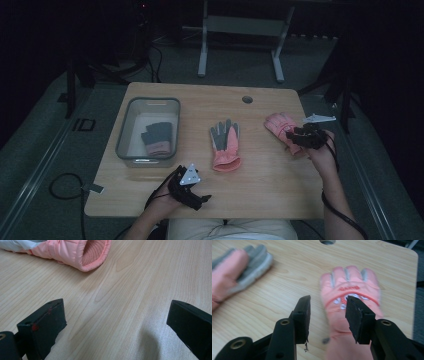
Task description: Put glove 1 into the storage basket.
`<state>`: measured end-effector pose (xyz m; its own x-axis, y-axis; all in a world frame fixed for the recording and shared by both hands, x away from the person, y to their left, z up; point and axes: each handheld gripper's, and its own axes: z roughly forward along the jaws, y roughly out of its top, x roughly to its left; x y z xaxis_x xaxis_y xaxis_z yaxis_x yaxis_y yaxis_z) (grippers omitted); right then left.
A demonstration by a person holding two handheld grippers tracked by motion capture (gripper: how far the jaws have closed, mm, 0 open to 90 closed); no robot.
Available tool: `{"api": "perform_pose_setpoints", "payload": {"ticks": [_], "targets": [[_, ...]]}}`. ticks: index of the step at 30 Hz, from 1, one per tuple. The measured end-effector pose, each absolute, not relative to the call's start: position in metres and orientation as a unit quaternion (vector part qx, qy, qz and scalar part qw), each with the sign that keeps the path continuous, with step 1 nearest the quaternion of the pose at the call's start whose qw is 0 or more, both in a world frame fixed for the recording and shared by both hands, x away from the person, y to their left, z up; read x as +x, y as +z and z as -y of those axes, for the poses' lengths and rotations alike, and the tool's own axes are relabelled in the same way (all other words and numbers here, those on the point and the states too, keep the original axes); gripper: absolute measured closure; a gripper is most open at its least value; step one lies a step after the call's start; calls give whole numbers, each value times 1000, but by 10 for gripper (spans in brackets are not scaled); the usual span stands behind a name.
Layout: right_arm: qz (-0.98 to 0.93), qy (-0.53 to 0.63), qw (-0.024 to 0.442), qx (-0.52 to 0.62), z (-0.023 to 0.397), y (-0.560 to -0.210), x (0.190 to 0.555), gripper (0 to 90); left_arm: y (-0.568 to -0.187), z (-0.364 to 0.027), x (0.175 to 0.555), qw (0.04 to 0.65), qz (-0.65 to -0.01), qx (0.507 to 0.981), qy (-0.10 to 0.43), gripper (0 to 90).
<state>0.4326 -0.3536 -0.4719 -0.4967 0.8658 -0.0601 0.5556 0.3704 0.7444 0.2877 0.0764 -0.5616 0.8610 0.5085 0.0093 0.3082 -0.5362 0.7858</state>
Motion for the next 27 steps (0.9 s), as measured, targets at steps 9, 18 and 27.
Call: {"api": "perform_pose_setpoints", "payload": {"ticks": [9,18,27], "targets": [[-801,327,235,442,371,-475,462,482,-561,-77,287,423,-236,867,118,18],[-817,296,223,441,375,-499,484,457,-561,-78,286,425,-238,866,115,18],[-823,280,230,438,371,-526,492,518,-562,-79,286,428,-243,863,114,18]]}}
